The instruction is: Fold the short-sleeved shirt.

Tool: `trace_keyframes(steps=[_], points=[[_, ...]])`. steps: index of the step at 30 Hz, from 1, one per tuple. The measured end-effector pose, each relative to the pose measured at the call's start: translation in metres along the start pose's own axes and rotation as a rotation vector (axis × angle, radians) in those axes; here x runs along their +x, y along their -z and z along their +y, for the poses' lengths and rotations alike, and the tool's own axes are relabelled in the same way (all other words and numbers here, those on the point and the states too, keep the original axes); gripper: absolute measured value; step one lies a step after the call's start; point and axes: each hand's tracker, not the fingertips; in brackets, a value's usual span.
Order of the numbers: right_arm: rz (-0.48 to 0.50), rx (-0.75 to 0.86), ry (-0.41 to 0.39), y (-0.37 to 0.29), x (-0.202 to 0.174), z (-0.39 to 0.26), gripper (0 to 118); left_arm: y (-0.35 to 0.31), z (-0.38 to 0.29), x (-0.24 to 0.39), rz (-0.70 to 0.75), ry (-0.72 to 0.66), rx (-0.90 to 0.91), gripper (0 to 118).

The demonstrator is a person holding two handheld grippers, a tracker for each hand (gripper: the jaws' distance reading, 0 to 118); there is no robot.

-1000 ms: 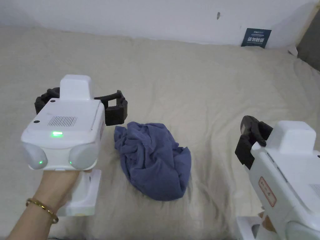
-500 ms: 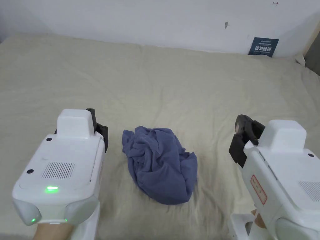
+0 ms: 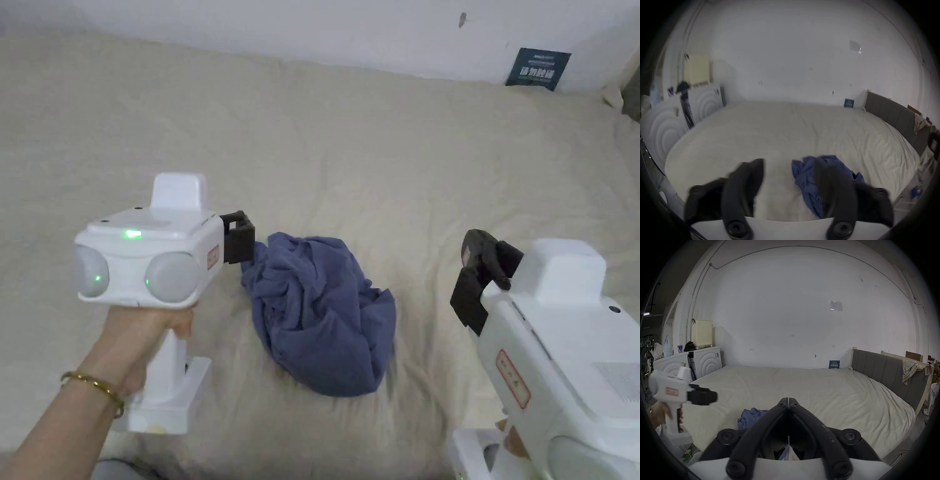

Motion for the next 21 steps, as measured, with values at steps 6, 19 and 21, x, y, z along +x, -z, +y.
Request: trace_keyframes(steps=[6,19,21], points=[[0.0,-0.049,-0.002,0.02,0.005,-0.008,1,0.109,0.026,-0.004,0.002,-0.099,-0.308,118],[-0.038,-0.172,0.063,0.066,0.027,-0.031,1,0.212,0.009,0.024,0.069,-0.096,-0.559,68],[-0.046,-0.182,0.067,0.069,0.03,-0.034,1,0.21,0.007,0.033,0.081,-0.072,-0.547,45]])
